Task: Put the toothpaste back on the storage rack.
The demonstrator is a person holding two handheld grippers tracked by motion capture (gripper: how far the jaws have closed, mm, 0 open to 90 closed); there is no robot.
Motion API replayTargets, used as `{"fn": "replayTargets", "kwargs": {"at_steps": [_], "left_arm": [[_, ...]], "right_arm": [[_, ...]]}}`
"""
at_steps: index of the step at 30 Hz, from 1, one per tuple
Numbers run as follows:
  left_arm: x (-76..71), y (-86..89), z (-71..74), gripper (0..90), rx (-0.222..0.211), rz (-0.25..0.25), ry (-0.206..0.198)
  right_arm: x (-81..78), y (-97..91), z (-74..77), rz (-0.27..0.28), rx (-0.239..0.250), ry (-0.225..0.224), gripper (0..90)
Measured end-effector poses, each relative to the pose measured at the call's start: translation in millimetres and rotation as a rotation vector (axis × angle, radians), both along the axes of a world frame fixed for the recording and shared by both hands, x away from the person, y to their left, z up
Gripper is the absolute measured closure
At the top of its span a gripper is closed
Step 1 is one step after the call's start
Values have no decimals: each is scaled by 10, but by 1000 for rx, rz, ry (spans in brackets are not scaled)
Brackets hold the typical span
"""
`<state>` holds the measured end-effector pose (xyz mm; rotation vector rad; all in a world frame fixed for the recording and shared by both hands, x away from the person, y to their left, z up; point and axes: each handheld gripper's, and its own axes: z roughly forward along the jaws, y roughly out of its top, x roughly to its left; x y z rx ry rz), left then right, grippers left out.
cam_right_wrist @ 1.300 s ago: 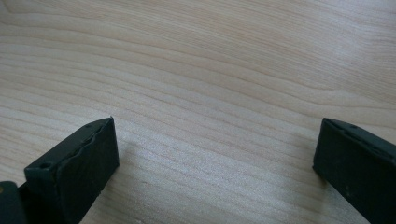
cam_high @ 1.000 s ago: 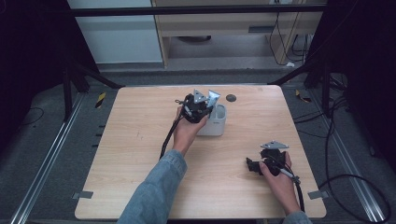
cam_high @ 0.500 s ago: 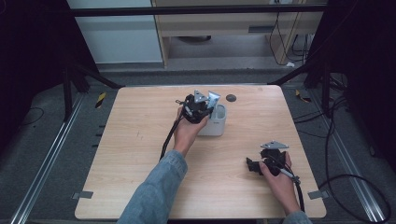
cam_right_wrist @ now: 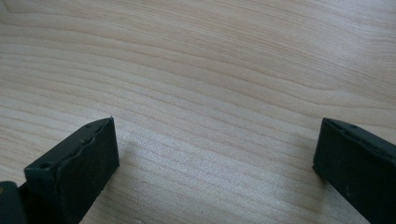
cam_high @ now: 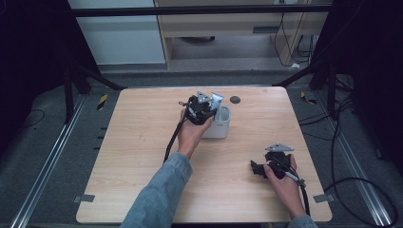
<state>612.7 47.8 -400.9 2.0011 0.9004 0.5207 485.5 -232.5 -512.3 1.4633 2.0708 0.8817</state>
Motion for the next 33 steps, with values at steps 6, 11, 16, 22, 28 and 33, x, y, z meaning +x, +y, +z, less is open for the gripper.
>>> {"fn": "replayTargets", "kwargs": {"at_steps": [6, 11, 16, 22, 28, 33], "left_arm": [[20, -12, 14, 753, -7, 15, 22], [17, -8, 21, 749, -10, 14, 26], [22, -8, 18, 744, -18, 13, 29], [20, -26, 39, 739, -13, 11, 24], [19, -22, 31, 743, -3, 8, 25], [-15, 2, 50, 729, 3, 13, 5]], "right_arm": [[0, 1, 0, 0, 2, 0, 4], [0, 0, 0, 0, 0, 0, 4], [0, 1, 0, 0, 1, 0, 4], [0, 1, 0, 0, 2, 0, 4], [0, 1, 0, -1, 2, 0, 4], [0, 1, 0, -1, 2, 0, 4]]}}
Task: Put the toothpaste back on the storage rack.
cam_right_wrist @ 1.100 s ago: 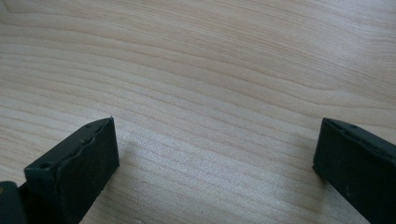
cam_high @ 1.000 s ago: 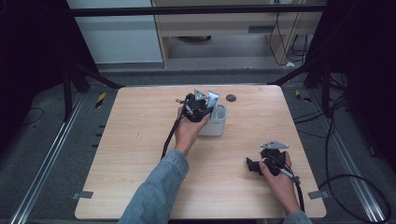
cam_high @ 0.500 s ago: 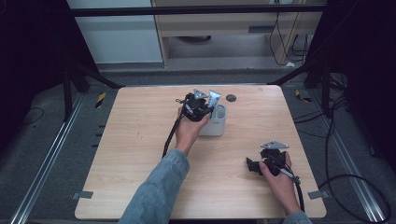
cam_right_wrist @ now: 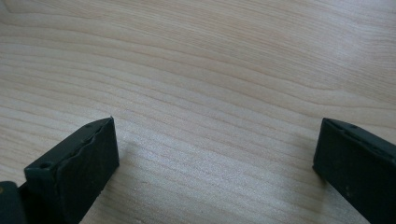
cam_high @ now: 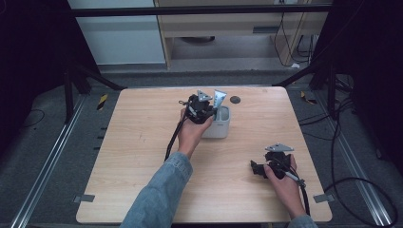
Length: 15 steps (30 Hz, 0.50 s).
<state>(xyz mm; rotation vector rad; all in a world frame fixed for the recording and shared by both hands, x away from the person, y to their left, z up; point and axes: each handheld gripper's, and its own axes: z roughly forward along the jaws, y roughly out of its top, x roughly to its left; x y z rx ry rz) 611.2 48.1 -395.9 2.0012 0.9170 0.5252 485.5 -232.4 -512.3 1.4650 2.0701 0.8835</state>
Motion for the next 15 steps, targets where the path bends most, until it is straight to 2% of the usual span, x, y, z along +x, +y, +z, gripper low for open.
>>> {"fn": "replayTargets", "kwargs": {"at_steps": [2, 5, 10, 15], "left_arm": [[-28, 17, 22, 716, 14, -3, -16], [-54, 30, 45, 693, 4, -3, -19], [-113, 50, 92, 645, 20, -14, -33], [-205, 88, 137, 557, 17, -27, -44]], "right_arm": [[0, 0, 0, 0, 0, 0, 4], [1, 1, -1, 0, 1, -1, 4], [0, -1, 0, 1, -2, 0, 4], [1, 0, -1, 1, 0, -1, 4]]}}
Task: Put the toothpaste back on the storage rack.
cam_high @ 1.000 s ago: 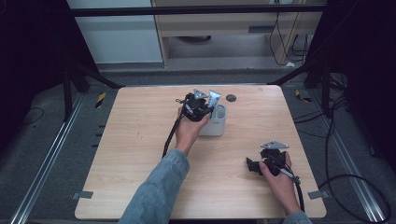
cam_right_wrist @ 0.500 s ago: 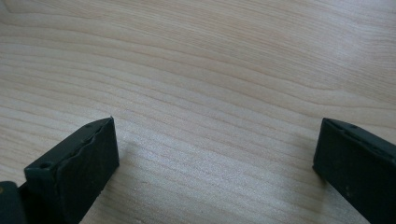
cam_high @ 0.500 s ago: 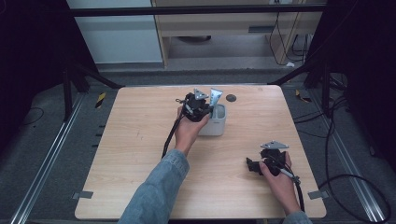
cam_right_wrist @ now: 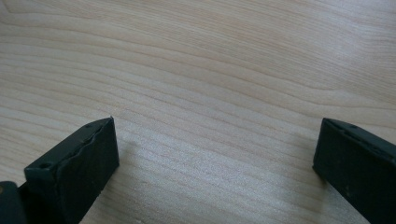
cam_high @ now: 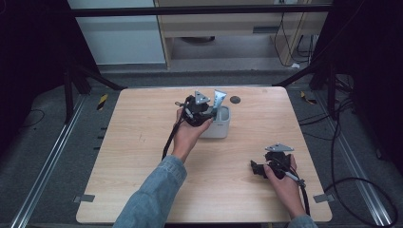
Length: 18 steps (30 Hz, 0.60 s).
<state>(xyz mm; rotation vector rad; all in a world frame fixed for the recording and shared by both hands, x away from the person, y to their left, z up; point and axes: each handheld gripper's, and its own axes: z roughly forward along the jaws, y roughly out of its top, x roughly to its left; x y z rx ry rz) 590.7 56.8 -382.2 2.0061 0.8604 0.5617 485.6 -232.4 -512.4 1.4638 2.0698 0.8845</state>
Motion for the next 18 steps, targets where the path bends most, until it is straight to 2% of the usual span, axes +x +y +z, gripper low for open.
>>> {"fn": "replayTargets", "kwargs": {"at_steps": [3, 6, 9, 13, 18], "left_arm": [[-39, 16, 21, 485, -4, -5, -1], [-63, 19, 41, 426, -8, -21, 23], [-97, 7, 65, 364, 13, -49, 37], [-129, 5, 84, 270, 15, -78, 51], [-176, 1, 99, 178, 34, -82, 59]], "right_arm": [[0, 0, 0, 0, 0, 0, 4], [0, 0, 0, 0, 0, 0, 4], [0, 0, 0, 0, 0, 0, 4], [0, -1, 0, 0, -2, 0, 4], [0, 0, 0, 0, 0, 0, 4]]}}
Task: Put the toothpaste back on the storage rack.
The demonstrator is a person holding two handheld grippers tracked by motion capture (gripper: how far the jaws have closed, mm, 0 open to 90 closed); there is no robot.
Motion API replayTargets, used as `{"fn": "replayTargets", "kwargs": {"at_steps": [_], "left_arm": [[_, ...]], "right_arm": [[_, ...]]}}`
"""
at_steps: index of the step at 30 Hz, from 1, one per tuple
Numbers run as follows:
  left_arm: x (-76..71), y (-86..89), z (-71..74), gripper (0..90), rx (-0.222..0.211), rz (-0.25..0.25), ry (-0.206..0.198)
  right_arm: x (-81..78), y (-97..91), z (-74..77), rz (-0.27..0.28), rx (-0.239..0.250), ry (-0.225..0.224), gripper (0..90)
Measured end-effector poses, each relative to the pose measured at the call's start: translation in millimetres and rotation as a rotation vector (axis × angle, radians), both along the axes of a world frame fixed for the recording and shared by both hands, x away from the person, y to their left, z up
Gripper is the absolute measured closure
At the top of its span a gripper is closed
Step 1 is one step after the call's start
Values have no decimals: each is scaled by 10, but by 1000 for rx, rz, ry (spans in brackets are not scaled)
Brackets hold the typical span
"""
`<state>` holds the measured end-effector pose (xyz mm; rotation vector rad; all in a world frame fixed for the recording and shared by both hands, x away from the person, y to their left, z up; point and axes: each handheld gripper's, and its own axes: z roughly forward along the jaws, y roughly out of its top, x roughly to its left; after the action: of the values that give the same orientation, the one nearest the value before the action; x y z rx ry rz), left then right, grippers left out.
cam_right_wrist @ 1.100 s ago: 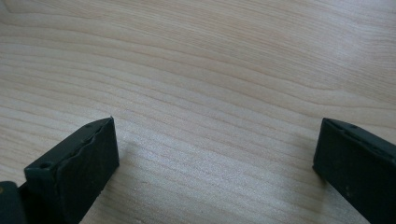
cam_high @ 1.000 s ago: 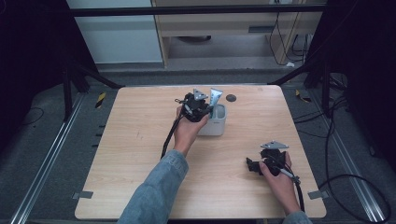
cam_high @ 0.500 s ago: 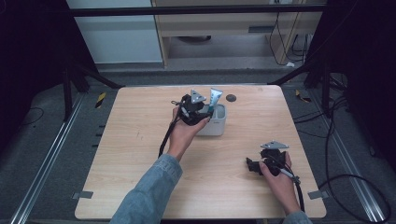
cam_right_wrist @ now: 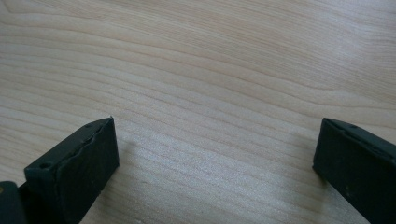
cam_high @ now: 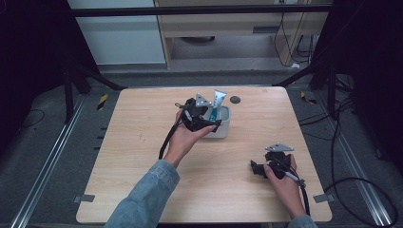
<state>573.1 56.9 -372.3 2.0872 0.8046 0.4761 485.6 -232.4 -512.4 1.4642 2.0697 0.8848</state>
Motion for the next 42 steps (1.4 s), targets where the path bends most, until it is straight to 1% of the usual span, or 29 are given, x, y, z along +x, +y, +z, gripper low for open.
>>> {"fn": "replayTargets", "kwargs": {"at_steps": [3, 5, 6, 7, 9, 13, 15, 16, 20, 24, 27, 28, 31, 33, 35, 36, 38, 39, 40, 42], "left_arm": [[-46, -1, 7, 152, 29, -12, 5], [-81, 15, 6, 124, 30, -19, 19], [-103, 34, 4, 115, 33, -19, 28], [-118, 48, 2, 109, 34, -14, 27], [-152, 90, 0, 104, 51, -5, 29], [-235, 229, -4, 92, 99, 20, 44], [-279, 307, -5, 82, 122, 18, 45], [-309, 368, -3, 78, 130, 25, 46], [-391, 540, -11, 70, 132, 42, 49], [-457, 713, -20, 60, 152, 42, 56], [-494, 871, -28, 56, 147, 62, 59], [-505, 944, -44, 56, 144, 75, 63], [-524, 1110, -106, 54, 153, 102, 76], [-544, 1218, -143, 54, 148, 117, 88], [-556, 1312, -176, 50, 122, 116, 85], [-566, 1390, -210, 45, 107, 118, 89], [-570, 1460, -253, 40, 119, 128, 91], [-572, 1515, -290, 40, 129, 142, 92], [-578, 1558, -319, 38, 130, 159, 94], [-588, 1649, -389, 35, 120, 174, 95]], "right_arm": [[0, 0, 0, 0, 0, 0, 4], [0, 0, 0, 0, 0, 0, 4], [0, -1, -1, 0, -2, 0, 4], [0, 0, 0, 0, 0, 0, 4], [0, 0, -1, 0, 0, 0, 4], [-1, 1, 0, -1, 0, 0, 4], [0, 0, 0, 0, 0, 0, 4], [0, 0, 0, 0, 0, 0, 4], [0, 0, -1, 0, -1, 0, 4], [0, 1, -1, -1, -3, -1, 4], [-1, 2, -1, -2, -3, -1, 4], [0, 2, -2, -2, -5, -2, 4], [1, 1, -3, -1, -7, -3, 5], [-1, 1, -2, -1, -6, -1, 4], [-1, 3, -1, -2, -3, -2, 5], [-2, 3, -2, -3, -2, -2, 5], [-6, 3, -4, -2, -6, -4, 5], [-8, 4, -4, -3, -5, -4, 5], [-9, 5, -4, -3, -3, -4, 5], [-10, 6, -4, -3, -3, -4, 5]]}}
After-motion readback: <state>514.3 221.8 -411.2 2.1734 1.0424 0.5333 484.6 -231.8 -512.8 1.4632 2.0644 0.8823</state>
